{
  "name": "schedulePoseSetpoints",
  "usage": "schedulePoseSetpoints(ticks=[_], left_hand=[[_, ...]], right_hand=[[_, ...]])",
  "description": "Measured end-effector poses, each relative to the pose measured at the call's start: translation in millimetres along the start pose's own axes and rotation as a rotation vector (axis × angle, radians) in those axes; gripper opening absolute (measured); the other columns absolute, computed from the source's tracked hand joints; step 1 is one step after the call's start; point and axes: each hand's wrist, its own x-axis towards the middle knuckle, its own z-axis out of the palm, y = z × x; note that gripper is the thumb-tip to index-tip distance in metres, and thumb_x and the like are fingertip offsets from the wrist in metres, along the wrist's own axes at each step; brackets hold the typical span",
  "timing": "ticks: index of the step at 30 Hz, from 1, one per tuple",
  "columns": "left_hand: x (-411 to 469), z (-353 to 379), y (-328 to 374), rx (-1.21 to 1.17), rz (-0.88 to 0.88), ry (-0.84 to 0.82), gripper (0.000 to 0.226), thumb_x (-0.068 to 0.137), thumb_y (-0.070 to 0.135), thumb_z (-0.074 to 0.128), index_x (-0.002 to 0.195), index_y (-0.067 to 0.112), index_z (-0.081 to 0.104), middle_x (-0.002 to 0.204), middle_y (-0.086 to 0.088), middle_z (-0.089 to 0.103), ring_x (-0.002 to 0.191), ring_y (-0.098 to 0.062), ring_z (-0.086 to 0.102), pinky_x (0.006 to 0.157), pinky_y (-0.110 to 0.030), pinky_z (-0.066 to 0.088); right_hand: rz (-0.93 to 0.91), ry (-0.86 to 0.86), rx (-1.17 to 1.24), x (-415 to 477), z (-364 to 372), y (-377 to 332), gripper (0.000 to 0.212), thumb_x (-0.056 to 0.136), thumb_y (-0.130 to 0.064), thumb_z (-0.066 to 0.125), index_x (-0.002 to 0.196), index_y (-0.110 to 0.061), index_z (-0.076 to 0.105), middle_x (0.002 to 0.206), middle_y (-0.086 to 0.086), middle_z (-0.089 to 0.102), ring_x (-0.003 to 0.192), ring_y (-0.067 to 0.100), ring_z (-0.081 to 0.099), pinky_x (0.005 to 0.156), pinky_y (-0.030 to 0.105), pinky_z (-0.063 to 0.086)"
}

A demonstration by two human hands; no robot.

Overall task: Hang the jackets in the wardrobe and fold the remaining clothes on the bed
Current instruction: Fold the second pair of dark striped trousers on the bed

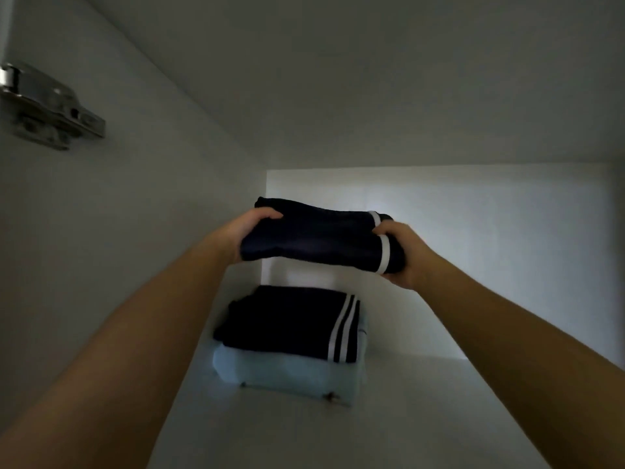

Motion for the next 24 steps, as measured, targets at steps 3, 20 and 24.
schedulePoseSetpoints(ticks=[3,20,24], left_hand=[[49,-19,-25,0.462,-0.167,0.041,0.017,0.089,0.019,0.057,0.084,0.003,0.060,0.067,-0.012,0.065,0.058,-0.023,0.060,0.061,-0.029,0.047],[140,-6,-130,1.583,0.228,0.256,0.052,0.092,0.029,0.051,0.137,0.012,0.031,0.138,-0.014,0.039,0.126,-0.032,0.042,0.098,-0.044,0.040],[152,27,-147,1.586,0.138,-0.185,0.074,0.094,0.063,0.024,0.152,0.024,0.000,0.159,-0.011,0.001,0.145,-0.033,0.003,0.116,-0.053,0.011]], right_hand=[[0.203,0.038,-0.169,48,7,47,0.016,0.081,-0.018,0.058,0.095,-0.010,0.056,0.077,0.010,0.064,0.065,0.022,0.062,0.044,0.025,0.050],[0.085,0.216,-1.136,134,24,111,0.073,0.094,-0.024,0.051,0.151,-0.007,0.008,0.153,0.021,0.020,0.139,0.036,0.027,0.113,0.044,0.026],[-0.037,-0.086,-1.595,132,21,113,0.071,0.099,-0.043,0.038,0.152,-0.022,-0.003,0.160,0.006,-0.010,0.146,0.030,-0.007,0.117,0.051,0.003]])
